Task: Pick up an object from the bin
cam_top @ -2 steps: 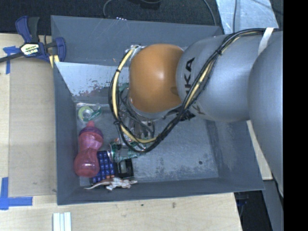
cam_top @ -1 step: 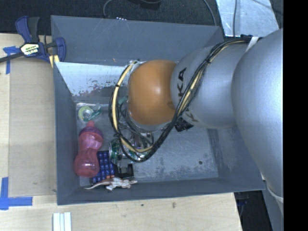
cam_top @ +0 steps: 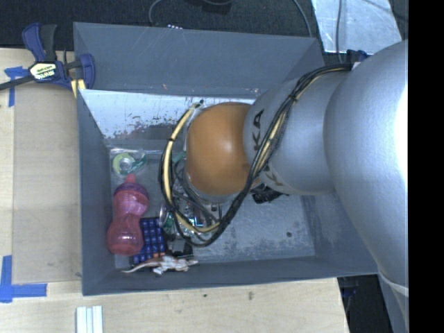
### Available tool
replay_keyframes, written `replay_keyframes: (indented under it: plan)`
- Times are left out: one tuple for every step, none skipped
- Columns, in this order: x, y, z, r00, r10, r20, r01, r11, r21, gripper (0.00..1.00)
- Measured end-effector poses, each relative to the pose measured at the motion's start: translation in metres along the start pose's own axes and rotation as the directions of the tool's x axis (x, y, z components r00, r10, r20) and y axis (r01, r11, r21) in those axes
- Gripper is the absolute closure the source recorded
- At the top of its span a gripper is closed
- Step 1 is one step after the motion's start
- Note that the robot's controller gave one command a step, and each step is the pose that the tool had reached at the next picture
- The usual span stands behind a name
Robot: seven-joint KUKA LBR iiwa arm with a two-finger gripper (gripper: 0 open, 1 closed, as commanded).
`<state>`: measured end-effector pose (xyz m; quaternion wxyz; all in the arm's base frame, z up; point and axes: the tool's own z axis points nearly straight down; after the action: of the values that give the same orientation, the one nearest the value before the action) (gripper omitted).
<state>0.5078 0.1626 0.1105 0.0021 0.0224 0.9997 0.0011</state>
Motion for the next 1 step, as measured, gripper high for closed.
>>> replay_keyframes:
  plan:
    - [0.001,-0.0121,0.0256,0.924,-0.382,-0.002,0.382,0.924,-0.001,1.0]
